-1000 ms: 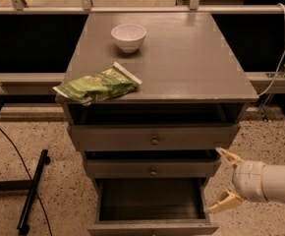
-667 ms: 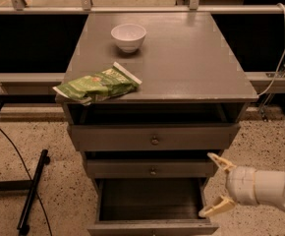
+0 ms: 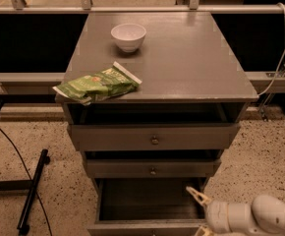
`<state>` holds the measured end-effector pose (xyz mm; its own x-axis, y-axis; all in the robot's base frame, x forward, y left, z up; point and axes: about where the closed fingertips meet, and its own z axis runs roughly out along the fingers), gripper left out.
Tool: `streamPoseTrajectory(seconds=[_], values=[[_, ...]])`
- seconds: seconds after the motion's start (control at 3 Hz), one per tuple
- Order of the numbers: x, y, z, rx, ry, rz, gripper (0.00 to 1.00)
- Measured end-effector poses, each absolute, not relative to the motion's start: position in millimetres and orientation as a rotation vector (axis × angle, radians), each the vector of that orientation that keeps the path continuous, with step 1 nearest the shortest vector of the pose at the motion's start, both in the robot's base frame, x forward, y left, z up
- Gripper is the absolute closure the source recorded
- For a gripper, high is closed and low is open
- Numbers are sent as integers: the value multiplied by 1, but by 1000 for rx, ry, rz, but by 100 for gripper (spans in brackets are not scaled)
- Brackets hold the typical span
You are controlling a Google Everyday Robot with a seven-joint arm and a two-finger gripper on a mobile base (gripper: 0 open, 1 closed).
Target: Close bottom drawer
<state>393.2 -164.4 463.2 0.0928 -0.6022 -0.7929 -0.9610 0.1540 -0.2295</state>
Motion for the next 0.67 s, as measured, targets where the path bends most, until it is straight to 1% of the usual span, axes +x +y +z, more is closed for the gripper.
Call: streamPoseTrajectory(seconds=[0.33,0.67], values=[[376,-148,429,-1495,1617,643,0],[377,-150,425,-1531,1630,680,0]])
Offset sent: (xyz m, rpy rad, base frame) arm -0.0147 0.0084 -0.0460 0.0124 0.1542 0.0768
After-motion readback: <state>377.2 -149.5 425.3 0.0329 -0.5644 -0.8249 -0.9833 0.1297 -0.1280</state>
